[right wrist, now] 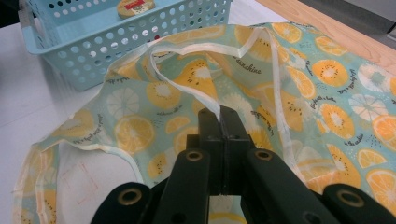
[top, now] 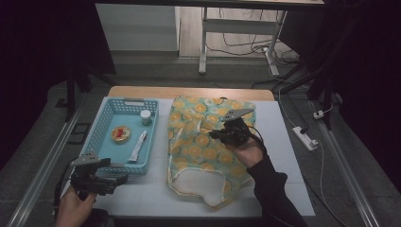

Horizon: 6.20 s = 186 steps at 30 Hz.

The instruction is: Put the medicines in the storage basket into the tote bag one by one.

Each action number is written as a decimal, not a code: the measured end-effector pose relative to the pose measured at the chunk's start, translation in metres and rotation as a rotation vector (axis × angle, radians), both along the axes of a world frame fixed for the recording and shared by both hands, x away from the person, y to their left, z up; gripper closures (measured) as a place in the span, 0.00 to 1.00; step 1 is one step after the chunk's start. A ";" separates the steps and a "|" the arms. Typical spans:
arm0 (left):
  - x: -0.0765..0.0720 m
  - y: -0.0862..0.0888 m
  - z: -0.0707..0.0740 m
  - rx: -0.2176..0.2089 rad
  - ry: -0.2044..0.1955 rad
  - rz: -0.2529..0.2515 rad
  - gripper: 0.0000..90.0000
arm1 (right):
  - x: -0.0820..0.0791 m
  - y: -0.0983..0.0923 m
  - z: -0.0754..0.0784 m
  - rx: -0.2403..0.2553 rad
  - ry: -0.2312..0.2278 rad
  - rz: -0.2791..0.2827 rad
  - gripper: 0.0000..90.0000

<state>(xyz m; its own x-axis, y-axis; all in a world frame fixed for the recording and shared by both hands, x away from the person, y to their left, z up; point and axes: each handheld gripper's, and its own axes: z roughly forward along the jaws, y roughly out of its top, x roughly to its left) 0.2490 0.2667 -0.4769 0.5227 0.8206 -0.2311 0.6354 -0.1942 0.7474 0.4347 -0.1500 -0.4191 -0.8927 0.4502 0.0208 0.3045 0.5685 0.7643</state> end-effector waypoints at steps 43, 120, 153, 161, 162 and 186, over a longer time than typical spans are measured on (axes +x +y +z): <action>0.097 0.010 0.008 0.063 0.089 0.088 0.00 | -0.001 -0.001 0.003 0.006 -0.012 0.005 1.00; 0.207 0.018 -0.044 0.399 0.457 0.137 0.16 | -0.001 -0.003 0.001 0.006 0.010 0.022 1.00; 0.171 0.007 0.009 0.251 0.260 0.042 0.22 | 0.001 -0.007 0.004 0.031 0.000 0.009 1.00; 0.159 0.000 0.020 0.232 0.210 0.001 0.22 | 0.000 -0.006 0.004 0.026 0.000 0.012 1.00; 0.157 -0.001 0.021 0.231 0.205 -0.006 0.22 | 0.000 -0.006 0.004 0.026 -0.001 0.012 1.00; 0.122 -0.047 0.043 0.187 0.096 -0.163 0.22 | -0.001 -0.005 0.004 0.026 -0.008 0.015 1.00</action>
<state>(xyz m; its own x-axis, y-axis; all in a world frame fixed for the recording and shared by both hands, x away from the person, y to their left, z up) 0.3708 0.2194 -0.4339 0.6344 0.7606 -0.1382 0.6508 -0.4290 0.6264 0.4339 -0.1550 -0.4148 -0.8995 0.4362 0.0254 0.2903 0.5530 0.7809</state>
